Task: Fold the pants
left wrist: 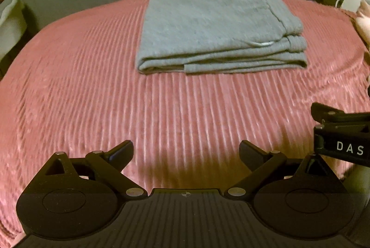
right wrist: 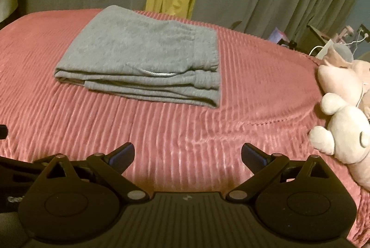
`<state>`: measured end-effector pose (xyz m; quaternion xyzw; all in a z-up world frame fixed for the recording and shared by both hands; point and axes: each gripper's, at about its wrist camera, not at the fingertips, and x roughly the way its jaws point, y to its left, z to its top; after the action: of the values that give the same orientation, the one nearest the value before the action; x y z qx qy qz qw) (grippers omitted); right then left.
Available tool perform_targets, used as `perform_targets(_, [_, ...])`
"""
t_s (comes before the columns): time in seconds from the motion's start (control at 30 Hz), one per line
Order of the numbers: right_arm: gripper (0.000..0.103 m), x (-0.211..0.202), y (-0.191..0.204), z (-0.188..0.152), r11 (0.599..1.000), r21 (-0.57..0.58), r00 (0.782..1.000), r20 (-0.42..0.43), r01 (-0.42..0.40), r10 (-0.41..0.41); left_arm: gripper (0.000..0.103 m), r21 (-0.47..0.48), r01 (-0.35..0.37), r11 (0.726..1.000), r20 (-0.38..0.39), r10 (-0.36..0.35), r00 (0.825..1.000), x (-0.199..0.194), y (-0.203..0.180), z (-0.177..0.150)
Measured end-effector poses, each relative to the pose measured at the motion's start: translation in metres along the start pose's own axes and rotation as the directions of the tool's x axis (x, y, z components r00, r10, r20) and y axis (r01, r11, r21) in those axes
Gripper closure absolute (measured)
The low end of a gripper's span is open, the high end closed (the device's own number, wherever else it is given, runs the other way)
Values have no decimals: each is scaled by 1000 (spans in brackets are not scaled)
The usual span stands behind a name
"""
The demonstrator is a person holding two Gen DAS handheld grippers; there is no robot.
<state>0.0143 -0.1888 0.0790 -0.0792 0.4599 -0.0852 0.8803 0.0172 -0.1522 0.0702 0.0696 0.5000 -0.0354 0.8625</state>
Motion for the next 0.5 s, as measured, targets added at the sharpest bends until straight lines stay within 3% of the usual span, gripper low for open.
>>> perform_targets(0.2, [4, 0, 3, 1, 1000, -1, 1000, -3, -2, 2, 2, -62, 26, 998, 26, -24, 999, -5, 13, 4])
perform_targets(0.5, [4, -3, 3, 5, 1000, 5, 1000, 7, -16, 16, 2, -47, 16, 999, 43, -14, 999, -6, 9, 3])
